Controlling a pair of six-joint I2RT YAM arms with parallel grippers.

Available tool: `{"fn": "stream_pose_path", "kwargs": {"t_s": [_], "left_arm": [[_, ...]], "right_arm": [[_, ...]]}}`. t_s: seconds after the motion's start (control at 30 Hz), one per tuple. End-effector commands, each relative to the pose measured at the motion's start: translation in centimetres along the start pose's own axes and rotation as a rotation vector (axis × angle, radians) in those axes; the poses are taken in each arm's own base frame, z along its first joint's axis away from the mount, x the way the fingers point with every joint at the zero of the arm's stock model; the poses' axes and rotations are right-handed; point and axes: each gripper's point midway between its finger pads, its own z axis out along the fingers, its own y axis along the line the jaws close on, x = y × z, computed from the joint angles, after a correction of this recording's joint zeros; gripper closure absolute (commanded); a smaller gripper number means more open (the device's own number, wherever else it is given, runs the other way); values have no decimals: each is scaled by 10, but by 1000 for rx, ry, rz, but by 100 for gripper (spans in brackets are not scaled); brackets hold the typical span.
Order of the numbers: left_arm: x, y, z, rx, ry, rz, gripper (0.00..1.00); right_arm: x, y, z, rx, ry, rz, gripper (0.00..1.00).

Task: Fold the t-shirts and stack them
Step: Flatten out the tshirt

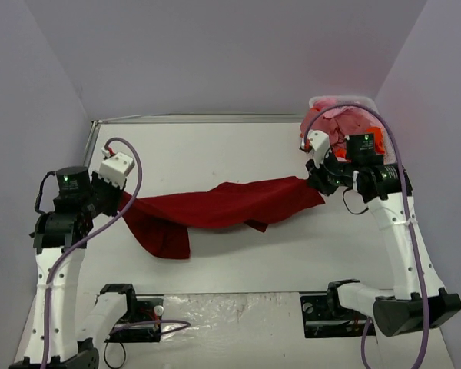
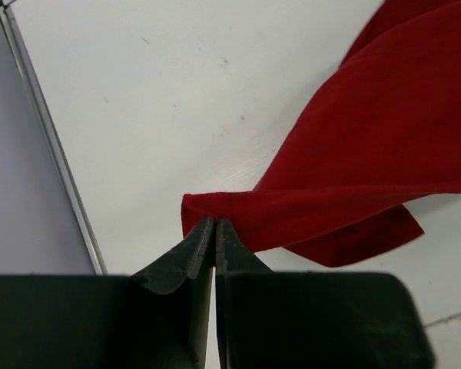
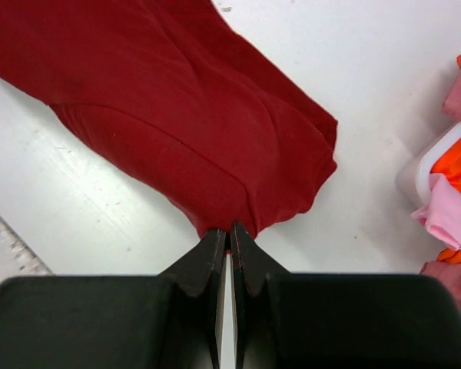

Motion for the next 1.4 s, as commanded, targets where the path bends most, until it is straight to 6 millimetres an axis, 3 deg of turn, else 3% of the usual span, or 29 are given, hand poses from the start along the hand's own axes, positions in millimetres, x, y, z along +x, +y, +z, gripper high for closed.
{"fn": "stream_pose_path", "kwargs": {"t_s": [0.0,0.13,0.23,0.33,0.37,0.4,0.43,0.47,0.5,0.53,0.6,0.63,0.67,0.7,0.8,0.83,0.87,0.9,1.0,1.03,1.1,1.13,1.17,1.2,1.27,1.3,1.33,1.37], "left_arm": [[10,-26,-32,98,16,36,98],[-22,-12,-47,47,-35,24,98],[-53,9,-37,-9,-74,-1,98],[-70,35,-2,-62,-56,-35,98],[-75,47,23,-76,-42,-58,98],[-79,54,33,-90,-43,-65,98],[-82,63,45,-117,-38,-74,98],[-78,70,70,-120,-3,-96,98],[-95,81,77,-147,-45,-95,98],[-91,91,100,-163,-6,-111,98],[-105,105,115,-196,-18,-130,98],[-121,115,122,-210,-40,-136,97],[-128,119,122,-225,-45,-153,98],[-152,125,111,-242,-97,-160,98],[-170,118,91,-224,-138,-182,98],[-182,120,69,-248,-188,-178,98],[-194,107,60,-235,-224,-154,98],[-202,109,41,-256,-259,-148,98],[-211,114,7,-313,-301,-131,98],[-214,113,-9,-326,-329,-121,98],[-204,107,-13,-318,-315,-122,98],[-201,104,-25,-323,-331,-121,98],[-185,99,-16,-312,-293,-133,98],[-180,93,-28,-310,-306,-136,98],[-160,84,-25,-288,-277,-150,98],[-137,76,-11,-269,-222,-158,98],[-131,70,-24,-267,-242,-161,98],[-112,63,-17,-253,-206,-166,98]], "right_arm": [[-4,27,-28,-60,-22,46,100],[-35,15,-49,10,-91,19,100],[-56,-13,-41,62,-98,4,100],[-67,-50,-8,83,-71,8,100],[-60,-64,19,64,-21,33,100],[-74,-78,22,84,-42,13,100],[-75,-90,33,88,-31,22,100],[-66,-106,60,78,19,47,100],[-70,-116,68,87,21,53,100],[-80,-138,81,113,16,54,100],[-93,-162,86,169,1,59,100],[-113,-178,85,208,-43,52,100],[-120,-185,81,228,-61,50,100],[-140,-190,67,268,-111,51,100],[-163,-189,42,302,-183,38,100],[-178,-185,19,329,-231,28,100],[-187,-182,6,345,-262,13,100],[-200,-177,-24,389,-311,-10,100],[-213,-168,-61,452,-370,-39,100],[-218,-158,-84,470,-402,-56,100],[-205,-147,-81,440,-377,-46,100],[-204,-133,-95,434,-398,-58,100],[-184,-130,-76,401,-348,-35,100],[-180,-119,-87,404,-359,-40,100],[-163,-108,-81,374,-328,-24,100],[-143,-102,-66,342,-282,3,100],[-140,-92,-78,347,-298,-2,100],[-136,-84,-80,334,-301,2,100]]}}
